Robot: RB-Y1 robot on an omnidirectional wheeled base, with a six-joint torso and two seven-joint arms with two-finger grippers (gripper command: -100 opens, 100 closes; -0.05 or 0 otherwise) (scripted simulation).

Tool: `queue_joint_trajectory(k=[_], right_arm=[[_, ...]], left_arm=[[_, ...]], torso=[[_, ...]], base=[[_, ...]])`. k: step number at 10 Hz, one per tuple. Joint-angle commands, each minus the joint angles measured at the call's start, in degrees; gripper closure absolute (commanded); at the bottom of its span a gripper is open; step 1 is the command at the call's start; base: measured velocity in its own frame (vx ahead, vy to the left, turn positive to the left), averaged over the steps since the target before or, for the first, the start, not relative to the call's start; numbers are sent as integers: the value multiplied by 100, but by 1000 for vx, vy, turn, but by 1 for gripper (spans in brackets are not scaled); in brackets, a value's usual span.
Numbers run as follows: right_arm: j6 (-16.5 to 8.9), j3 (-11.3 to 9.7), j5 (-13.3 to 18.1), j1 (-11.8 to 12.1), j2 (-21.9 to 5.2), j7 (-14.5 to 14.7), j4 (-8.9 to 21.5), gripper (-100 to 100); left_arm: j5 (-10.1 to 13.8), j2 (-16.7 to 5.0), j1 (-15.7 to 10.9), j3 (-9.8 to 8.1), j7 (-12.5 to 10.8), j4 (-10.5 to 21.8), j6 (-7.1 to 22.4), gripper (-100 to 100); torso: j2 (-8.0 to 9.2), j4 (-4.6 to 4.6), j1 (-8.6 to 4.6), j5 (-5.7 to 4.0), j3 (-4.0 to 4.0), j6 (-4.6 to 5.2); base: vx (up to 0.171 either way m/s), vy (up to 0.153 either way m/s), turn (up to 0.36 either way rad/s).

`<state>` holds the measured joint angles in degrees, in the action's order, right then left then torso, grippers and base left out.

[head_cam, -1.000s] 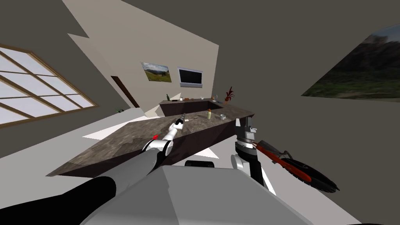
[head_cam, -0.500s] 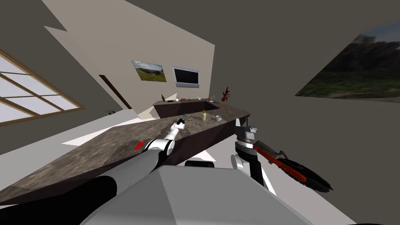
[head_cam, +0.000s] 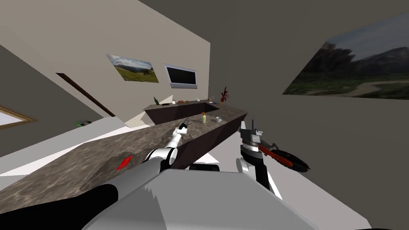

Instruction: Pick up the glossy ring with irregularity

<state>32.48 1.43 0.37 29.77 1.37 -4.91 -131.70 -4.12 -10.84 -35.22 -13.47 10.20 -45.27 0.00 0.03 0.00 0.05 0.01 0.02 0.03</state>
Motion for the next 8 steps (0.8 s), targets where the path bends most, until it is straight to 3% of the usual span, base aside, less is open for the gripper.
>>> queue_joint_trajectory(k=[1,2,4,5,6,8], right_arm=[[0,0,0,0,0,0,0,0],[0,0,0,1,0,0,0,0],[0,0,0,0,0,0,0,0],[0,0,0,0,0,0,0,0],[0,0,0,0,0,0,0,0],[0,0,0,1,0,0,0,0]], left_arm=[[-15,-7,1,-78,0,166,-163,-100],[-179,144,310,-322,-292,-218,43,-100],[-179,144,590,-544,-292,-415,43,-100],[-343,294,823,-746,-579,-735,250,-100],[-343,294,980,-970,-584,-858,250,-100],[-343,294,1374,-1011,-584,-1318,250,-100]], torso=[[0,0,0,0,0,0],[2,1,-6,-1,1,-6],[0,0,4,1,0,-2],[2,1,-4,-1,2,-2],[2,1,2,0,2,-2],[2,2,-2,-1,2,-3]], base=[[-3,16,-96],[11,44,-328],[6,41,-376],[2,49,-375],[-2,52,-443],[3,19,-257]])
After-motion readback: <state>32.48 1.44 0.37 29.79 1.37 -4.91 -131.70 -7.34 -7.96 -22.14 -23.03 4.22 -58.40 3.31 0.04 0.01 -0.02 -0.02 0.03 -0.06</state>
